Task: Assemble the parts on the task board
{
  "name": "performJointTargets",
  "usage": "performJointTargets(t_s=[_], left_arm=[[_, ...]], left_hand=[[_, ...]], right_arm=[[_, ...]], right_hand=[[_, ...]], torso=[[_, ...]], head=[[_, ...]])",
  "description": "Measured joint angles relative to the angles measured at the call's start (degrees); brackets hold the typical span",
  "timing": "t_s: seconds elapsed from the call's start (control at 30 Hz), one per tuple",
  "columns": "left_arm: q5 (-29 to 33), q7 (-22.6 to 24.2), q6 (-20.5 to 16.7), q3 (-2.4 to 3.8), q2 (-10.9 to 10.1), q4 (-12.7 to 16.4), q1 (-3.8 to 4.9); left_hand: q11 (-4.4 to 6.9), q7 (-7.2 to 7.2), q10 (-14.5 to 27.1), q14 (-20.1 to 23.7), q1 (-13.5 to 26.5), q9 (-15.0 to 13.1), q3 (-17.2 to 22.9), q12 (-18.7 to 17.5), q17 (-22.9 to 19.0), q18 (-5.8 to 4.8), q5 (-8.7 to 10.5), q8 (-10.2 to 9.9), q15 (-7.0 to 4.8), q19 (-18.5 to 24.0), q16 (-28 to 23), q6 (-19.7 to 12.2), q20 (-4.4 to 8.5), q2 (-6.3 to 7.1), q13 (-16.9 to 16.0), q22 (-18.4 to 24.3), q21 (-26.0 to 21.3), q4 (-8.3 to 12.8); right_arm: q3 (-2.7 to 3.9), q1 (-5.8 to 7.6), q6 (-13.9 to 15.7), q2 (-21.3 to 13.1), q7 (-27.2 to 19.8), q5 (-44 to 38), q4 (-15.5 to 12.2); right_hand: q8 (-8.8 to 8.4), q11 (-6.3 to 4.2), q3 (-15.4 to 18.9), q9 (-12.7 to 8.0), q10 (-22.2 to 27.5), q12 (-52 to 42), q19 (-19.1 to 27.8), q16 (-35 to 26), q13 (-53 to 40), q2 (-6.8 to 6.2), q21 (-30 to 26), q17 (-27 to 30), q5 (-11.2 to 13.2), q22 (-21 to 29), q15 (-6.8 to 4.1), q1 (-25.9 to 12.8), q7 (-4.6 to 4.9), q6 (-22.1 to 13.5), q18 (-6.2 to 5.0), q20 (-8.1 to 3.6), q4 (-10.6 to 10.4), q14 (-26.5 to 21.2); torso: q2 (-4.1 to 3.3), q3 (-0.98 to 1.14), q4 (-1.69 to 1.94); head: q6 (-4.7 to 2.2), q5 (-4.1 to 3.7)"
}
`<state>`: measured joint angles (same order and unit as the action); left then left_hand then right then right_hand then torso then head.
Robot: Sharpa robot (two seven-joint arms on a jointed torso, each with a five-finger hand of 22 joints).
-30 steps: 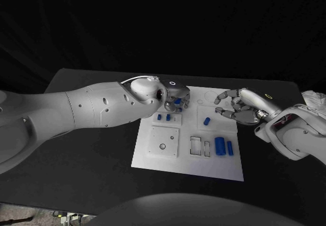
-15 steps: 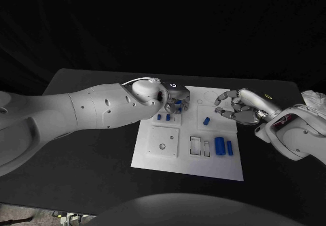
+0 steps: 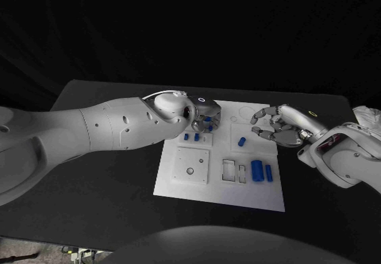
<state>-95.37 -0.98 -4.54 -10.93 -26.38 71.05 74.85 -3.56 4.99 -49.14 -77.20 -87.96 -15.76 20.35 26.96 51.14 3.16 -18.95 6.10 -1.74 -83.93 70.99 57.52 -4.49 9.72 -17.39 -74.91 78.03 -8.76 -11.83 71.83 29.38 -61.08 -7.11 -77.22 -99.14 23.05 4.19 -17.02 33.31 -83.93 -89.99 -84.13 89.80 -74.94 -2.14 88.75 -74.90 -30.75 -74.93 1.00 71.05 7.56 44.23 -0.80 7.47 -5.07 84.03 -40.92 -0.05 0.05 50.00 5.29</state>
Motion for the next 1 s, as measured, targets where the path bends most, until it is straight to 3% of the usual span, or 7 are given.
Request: performJointTargets(t_s=[0.4,0.6,0.7,1.0], left_arm=[[-0.24,0.15,-0.65,0.17,0.28,-0.59,-0.29],[-0.29,0.37,-2.15,0.13,0.32,-0.9,-0.63],[-0.31,0.64,-3.12,0.06,0.27,-0.97,-0.83],[-0.23,1.8,-5.82,-0.01,-0.55,-0.66,-1.02]], left_hand=[[0.5,0.0,-1.35,0.2,0.02,-0.09,1.48,-0.31,-1.32,0.0,0.0,0.87,0.2,0.0,-0.14,1.27,0.0,-0.02,0.31,0.0,-0.23,0.54],[1.0,0.35,-4.0,0.68,0.16,-0.6,1.82,0.8,-2.84,0.0,0.0,2.11,0.06,-0.13,-0.89,3.56,0.13,-1.24,0.34,0.0,-0.61,0.88],[1.43,0.2,-5.15,0.07,0.23,-0.87,1.86,0.79,-2.78,0.0,0.01,2.82,-0.54,0.0,-0.89,4.76,0.43,-1.62,0.46,0.0,-0.21,1.29],[1.64,0.26,-7.61,-0.15,0.33,-1.31,1.8,0.79,-4.3,-0.01,0.05,3.4,-0.77,-0.21,-1.66,6.01,0.63,-1.99,1.24,0.0,-0.15,2.16]], right_arm=[[0.0,-0.21,-0.36,0.09,0.23,0.0,0.1],[0.0,-0.25,-0.46,0.1,0.31,0.0,0.11],[0.0,-0.26,-0.52,0.1,0.36,0.0,0.13],[0.0,-0.31,-0.56,0.07,0.41,0.0,0.13]], right_hand=[[0.0,-0.21,0.0,0.0,-0.21,0.0,0.0,0.0,0.0,0.0,0.0,-0.04,0.0,0.01,0.0,0.0,-0.19,0.19,0.0,0.0,0.0,0.0],[0.0,-0.21,0.0,0.0,-0.2,0.0,0.0,0.0,0.0,0.0,0.0,-0.04,0.0,0.01,0.0,0.0,-0.19,0.19,0.0,0.0,0.0,0.0],[0.0,-0.2,0.0,0.0,-0.21,0.0,0.21,0.0,0.0,0.0,0.0,-0.04,0.0,0.01,0.0,0.0,-0.19,0.19,0.0,-0.21,0.0,0.0],[0.0,-0.2,0.0,0.0,-0.2,0.0,0.21,0.0,0.0,0.0,-0.34,-0.03,-0.21,0.02,0.0,0.0,-0.19,0.19,0.0,-0.21,0.0,0.0]], torso=[[0.0,-0.02,-0.01],[0.0,-0.02,0.0],[0.0,-0.02,0.01],[0.01,0.01,0.01]], head=[[0.0,0.04],[0.0,0.1],[0.0,0.13],[0.0,0.27]])
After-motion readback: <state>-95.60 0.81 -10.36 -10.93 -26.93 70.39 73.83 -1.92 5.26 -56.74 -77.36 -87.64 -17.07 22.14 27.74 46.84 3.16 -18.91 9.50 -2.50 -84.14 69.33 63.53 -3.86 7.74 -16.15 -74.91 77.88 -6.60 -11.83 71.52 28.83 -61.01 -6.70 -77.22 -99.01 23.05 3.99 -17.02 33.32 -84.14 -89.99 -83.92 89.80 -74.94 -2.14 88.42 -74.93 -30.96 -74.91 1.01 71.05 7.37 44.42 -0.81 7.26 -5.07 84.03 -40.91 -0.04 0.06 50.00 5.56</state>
